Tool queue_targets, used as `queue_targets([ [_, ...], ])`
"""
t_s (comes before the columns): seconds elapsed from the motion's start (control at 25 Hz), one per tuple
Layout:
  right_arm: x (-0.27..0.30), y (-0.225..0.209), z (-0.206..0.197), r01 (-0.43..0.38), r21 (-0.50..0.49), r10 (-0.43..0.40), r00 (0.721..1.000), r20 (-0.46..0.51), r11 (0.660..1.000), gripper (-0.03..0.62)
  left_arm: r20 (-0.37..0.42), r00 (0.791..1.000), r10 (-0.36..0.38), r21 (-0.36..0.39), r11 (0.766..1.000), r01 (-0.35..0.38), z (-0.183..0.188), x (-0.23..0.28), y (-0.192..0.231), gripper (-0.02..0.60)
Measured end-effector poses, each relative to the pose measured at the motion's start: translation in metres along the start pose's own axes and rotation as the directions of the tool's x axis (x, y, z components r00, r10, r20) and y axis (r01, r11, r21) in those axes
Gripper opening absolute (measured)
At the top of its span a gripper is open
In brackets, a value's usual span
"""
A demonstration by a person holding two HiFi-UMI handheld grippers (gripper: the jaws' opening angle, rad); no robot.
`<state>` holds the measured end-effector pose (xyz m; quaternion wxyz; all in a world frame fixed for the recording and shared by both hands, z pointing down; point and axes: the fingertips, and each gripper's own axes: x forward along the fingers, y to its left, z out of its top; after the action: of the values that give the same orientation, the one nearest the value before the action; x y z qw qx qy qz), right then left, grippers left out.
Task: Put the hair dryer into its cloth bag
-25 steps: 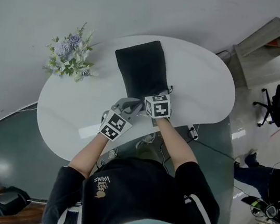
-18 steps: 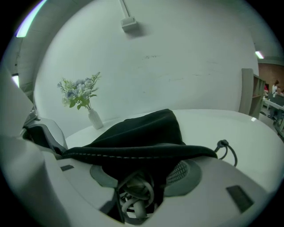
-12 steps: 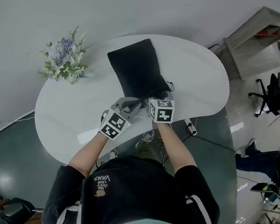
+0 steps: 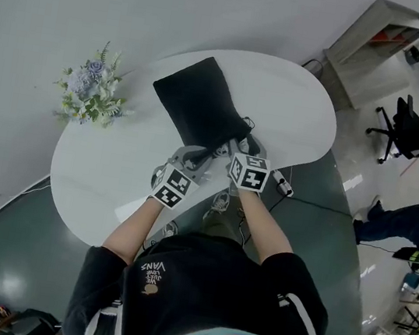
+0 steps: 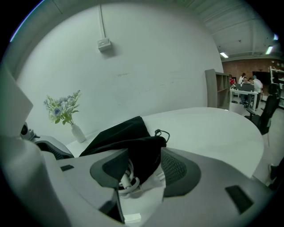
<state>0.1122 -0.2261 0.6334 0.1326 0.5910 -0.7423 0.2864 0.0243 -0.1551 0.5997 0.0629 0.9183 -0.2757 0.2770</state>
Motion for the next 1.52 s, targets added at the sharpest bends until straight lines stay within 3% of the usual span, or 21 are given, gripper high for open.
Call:
queue_targets([
  [0.24,-0.022,-0.014,-0.016,0.063,0.020,-0.063,0.998,-0.002,0.998,0.218,-0.020,0.999,-0.038,0.019,0.999,0.038,-0.011,-0.005,-0.015,0.124],
  [0.52,-0.052,-0.009,-0.028,0.096,0.032,-0.096,0.995,0.004,0.995,0.218,0.000,0.998,-0.064,0.045,0.997,0.064,-0.010,-0.019,-0.031,0.130],
  [0.84,-0.080,0.022,-0.040,0.076,-0.019,-0.076,0.997,0.014,0.997,0.218,0.067,0.997,-0.047,0.057,0.997,0.043,-0.007,-0.050,-0.034,0.130],
  [0.96,-0.093,0.037,-0.042,0.071,-0.049,-0.069,0.997,0.025,0.996,0.208,0.084,0.996,-0.036,0.058,0.998,0.031,-0.009,-0.064,-0.035,0.127],
  [1.04,-0.101,0.048,-0.043,0.071,-0.071,-0.069,0.997,0.034,0.995,0.151,0.091,0.995,-0.030,0.060,0.998,0.025,-0.012,-0.073,-0.035,0.111],
  [1.2,-0.116,0.072,-0.046,0.068,-0.083,-0.062,0.996,0.064,0.994,0.097,0.122,0.992,-0.019,0.055,0.998,0.012,-0.017,-0.095,-0.034,0.077],
  [1.52,-0.146,0.124,-0.060,0.041,-0.073,-0.034,0.995,0.091,0.997,0.071,0.176,0.984,-0.016,0.029,1.000,0.011,-0.031,-0.145,-0.039,0.034],
])
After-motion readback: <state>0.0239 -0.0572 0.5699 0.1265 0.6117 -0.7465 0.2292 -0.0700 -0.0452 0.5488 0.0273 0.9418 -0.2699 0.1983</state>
